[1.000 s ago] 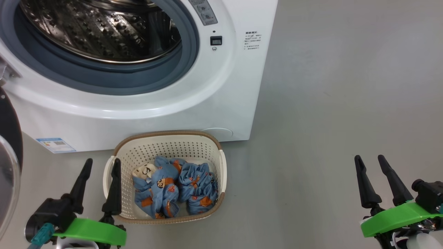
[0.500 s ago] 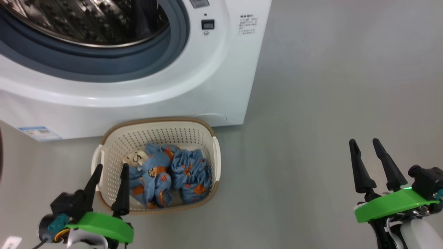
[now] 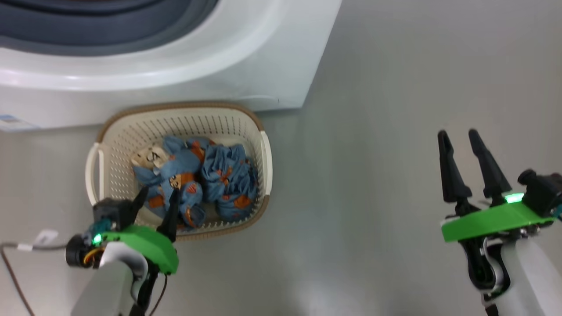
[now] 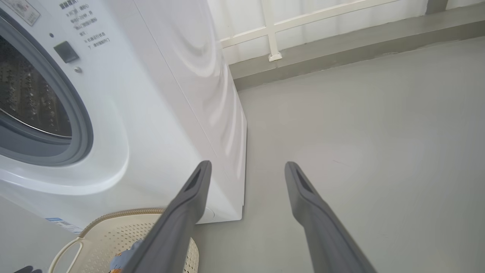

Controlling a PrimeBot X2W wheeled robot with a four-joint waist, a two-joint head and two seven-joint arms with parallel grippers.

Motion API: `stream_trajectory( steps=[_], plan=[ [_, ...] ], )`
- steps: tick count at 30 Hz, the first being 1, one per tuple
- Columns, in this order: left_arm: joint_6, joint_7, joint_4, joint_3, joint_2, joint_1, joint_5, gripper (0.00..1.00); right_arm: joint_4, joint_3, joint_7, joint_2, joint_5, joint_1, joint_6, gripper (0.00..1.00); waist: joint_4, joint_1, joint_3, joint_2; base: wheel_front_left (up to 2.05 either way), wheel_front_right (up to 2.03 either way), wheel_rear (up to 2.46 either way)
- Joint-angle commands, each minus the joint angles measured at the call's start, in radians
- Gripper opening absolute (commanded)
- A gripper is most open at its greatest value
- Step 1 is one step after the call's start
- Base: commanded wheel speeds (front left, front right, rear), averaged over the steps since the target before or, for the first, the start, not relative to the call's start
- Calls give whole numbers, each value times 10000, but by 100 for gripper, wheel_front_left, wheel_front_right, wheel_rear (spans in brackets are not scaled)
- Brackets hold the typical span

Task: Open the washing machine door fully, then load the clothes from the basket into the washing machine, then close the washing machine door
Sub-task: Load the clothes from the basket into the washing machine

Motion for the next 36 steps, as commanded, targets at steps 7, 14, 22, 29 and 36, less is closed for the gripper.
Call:
stream_trajectory(
  steps=[7, 14, 22, 29, 36],
  plan=[
    [8, 736, 2017, -541, 447, -1793, -350, 100, -379, 199, -122, 208, -122, -759, 56, 100, -266, 0, 1539, -1, 0, 0, 0],
    [8, 1474, 2714, -949, 576, -2783, -573, 100, -466, 266, -122, 374, -113, -1111, 56, 100, -447, 0, 2171, -1, 0, 0, 0],
    [185, 2068, 3126, -1060, 1064, -3700, -729, 100, -581, 255, -122, 580, -119, -1437, 56, 100, -783, 0, 2940, -1, 0, 0, 0],
    [325, 2543, 3251, -945, 1297, -4240, -937, 100, -737, 302, -122, 738, -125, -1659, 56, 100, -1002, 0, 3484, -1, 0, 0, 0],
    [470, 2970, 3294, -978, 1535, -4576, -1000, 100, -816, 435, -122, 846, -122, -1805, 56, 100, -1195, 0, 3829, -1, 0, 0, 0]
  ],
)
